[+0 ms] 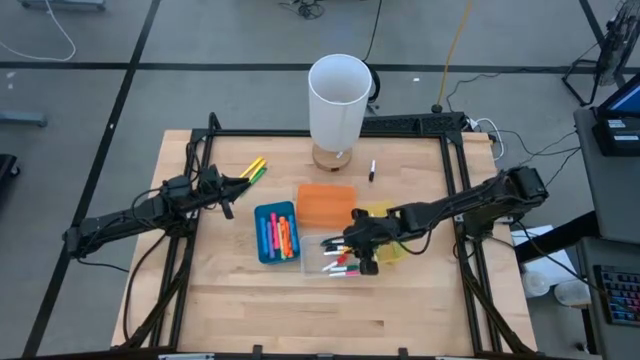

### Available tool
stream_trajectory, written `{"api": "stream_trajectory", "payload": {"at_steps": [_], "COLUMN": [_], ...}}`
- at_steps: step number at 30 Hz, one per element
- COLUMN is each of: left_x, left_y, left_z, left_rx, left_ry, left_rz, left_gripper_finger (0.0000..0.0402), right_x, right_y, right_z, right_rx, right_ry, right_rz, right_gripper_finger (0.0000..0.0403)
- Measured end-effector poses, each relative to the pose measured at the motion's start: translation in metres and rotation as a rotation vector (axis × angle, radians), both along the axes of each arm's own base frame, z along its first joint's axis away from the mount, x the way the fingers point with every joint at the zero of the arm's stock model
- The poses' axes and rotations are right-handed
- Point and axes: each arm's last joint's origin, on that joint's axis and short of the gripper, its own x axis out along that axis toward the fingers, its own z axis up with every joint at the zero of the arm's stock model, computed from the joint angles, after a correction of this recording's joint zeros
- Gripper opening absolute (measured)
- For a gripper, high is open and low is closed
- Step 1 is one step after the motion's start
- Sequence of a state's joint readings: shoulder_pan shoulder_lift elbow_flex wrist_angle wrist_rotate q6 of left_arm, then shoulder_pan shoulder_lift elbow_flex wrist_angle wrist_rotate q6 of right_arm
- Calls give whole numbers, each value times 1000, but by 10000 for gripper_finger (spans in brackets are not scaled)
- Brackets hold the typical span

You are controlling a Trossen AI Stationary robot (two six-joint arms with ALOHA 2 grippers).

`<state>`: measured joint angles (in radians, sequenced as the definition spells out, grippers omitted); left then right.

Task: Pick & Place Markers
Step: Put the small black highlighter pen into the transparent bin

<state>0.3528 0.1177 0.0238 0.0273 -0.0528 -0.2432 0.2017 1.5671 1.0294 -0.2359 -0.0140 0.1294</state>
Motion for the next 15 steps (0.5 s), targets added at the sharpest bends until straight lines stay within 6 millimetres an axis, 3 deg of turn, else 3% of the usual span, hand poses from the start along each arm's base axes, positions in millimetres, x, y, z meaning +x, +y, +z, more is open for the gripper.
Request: {"api": "stream_trajectory", "payload": {"at_steps": [10, 15], "left_x": [0, 0], "left_y": [0, 0], "left_z": [0, 0], "left_rx": [0, 0], "left_ry": [0, 0], "left_rz": [0, 1], "left_gripper_finger": [72, 72], "right_x": [-15, -24], "right_y": [-30, -54], "right_z": [53, 63], "right_rx": [-328, -431], "right_ry": [-250, -257], "right_rz": [-278, -431], "right_gripper_finger": [94, 94]}}
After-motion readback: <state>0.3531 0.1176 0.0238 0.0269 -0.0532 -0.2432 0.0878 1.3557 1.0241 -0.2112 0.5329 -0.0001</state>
